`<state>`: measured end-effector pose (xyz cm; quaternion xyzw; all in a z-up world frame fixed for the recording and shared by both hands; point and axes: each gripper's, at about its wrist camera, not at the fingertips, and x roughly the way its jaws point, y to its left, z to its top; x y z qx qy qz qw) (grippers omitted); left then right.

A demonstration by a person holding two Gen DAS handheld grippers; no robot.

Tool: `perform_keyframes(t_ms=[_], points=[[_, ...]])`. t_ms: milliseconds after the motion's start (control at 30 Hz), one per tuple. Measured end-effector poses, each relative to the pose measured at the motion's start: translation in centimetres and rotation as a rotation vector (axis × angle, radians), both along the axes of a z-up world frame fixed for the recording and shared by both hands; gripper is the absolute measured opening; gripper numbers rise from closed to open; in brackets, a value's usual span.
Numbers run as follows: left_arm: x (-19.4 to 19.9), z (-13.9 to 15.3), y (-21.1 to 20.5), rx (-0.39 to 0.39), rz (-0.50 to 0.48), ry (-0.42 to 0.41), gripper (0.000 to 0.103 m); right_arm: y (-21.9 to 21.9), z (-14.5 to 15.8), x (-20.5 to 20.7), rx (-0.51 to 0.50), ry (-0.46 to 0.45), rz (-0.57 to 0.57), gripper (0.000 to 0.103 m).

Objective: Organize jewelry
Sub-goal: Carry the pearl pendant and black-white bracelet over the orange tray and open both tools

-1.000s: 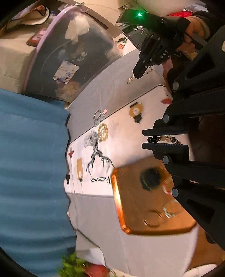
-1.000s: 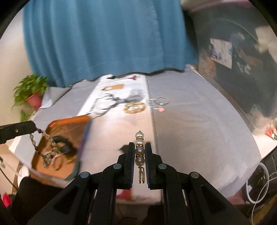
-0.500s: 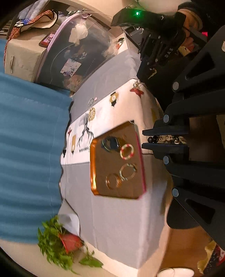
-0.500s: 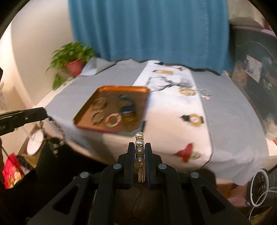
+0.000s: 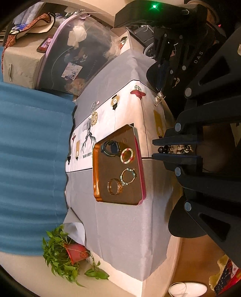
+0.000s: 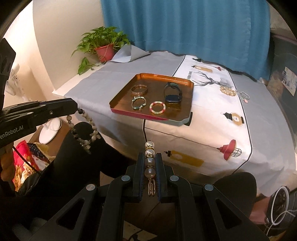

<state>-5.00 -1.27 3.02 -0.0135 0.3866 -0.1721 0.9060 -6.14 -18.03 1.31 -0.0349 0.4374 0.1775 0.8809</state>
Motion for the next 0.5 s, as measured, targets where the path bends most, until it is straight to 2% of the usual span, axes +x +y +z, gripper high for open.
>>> perform_keyframes(t_ms=[500], points=[[0.2,-0.81,0.06,-0.004,-0.003,0.02,0.006,0.48,-0.69,0.33,-0.008,0.024,0.009,0.012]])
